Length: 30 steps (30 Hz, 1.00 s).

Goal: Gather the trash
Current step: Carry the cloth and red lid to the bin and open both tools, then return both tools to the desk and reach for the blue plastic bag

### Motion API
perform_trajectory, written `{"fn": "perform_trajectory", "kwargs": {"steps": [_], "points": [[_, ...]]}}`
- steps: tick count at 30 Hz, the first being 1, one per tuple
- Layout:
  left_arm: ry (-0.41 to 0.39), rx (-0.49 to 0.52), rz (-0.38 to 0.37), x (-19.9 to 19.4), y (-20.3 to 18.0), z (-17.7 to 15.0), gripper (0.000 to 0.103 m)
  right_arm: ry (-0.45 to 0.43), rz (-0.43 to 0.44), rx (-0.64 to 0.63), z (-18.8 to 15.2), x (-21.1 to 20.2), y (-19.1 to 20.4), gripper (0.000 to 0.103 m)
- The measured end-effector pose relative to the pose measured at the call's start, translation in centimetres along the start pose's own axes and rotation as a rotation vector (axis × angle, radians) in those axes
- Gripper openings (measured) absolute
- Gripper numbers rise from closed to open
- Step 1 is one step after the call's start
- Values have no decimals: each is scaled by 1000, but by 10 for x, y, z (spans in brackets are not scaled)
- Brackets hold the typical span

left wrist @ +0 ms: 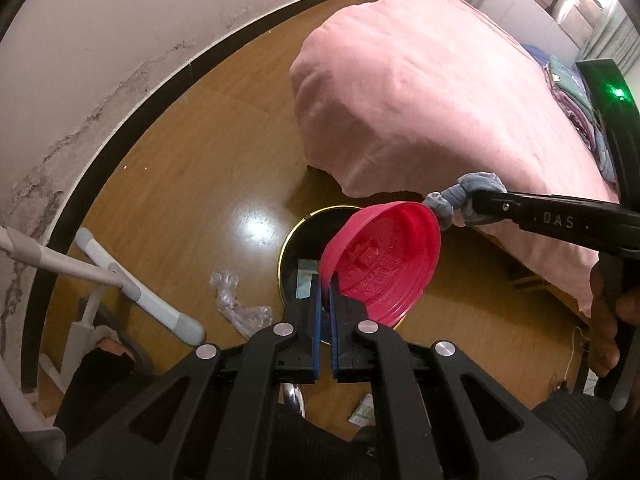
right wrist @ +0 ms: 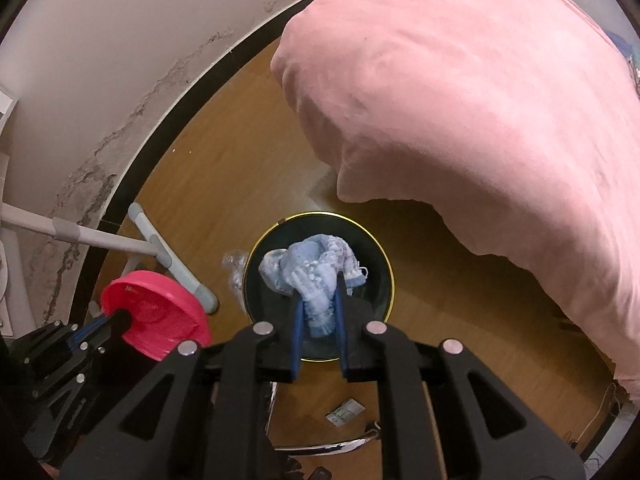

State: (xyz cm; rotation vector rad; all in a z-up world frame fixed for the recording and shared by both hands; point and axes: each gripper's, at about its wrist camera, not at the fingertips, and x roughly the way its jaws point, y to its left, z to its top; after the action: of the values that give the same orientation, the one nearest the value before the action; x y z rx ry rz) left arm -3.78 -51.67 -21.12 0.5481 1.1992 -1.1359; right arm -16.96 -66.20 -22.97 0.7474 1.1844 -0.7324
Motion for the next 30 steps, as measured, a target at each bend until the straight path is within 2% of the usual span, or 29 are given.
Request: {"fn": "perform_trajectory", "kwargs": {"steps": [1,3,6,13,15,16,17,19,24,26,30], "points": [[1,1,0,1,0,0,2,-3,-6,2,0,0,0,41],[3,6,2,3,-2,1,2,-30,-14,2,0,-6,0,66],[10,1,-1,7,-2,2,2,-75,-15,9,3,-16,-1,66],[12,8,-16,9,-10,5,3,-100,-1,54,6,-18,-12,66],[3,14,-19,9,-14,8,6,-116,7,61,8,-22,-13,67],[0,23,-20,9,-17,10,17,-127,5,66,8,-24,-13,68],[-3,33,-18,7,-20,11,38,-147,3,77,9,-28,-15,68],[-32,31,-7,-1,-22,12,64,-168,5,99,10,-32,-19,69],[-90,53,-10,-29,-30,14,69,-212,21,111,12,-42,-20,71],[-110,58,-12,-45,-33,13,77,-235,37,93,11,-47,-15,72],[-178,73,22,-97,-33,4,88,-282,37,25,8,-60,3,75]]}}
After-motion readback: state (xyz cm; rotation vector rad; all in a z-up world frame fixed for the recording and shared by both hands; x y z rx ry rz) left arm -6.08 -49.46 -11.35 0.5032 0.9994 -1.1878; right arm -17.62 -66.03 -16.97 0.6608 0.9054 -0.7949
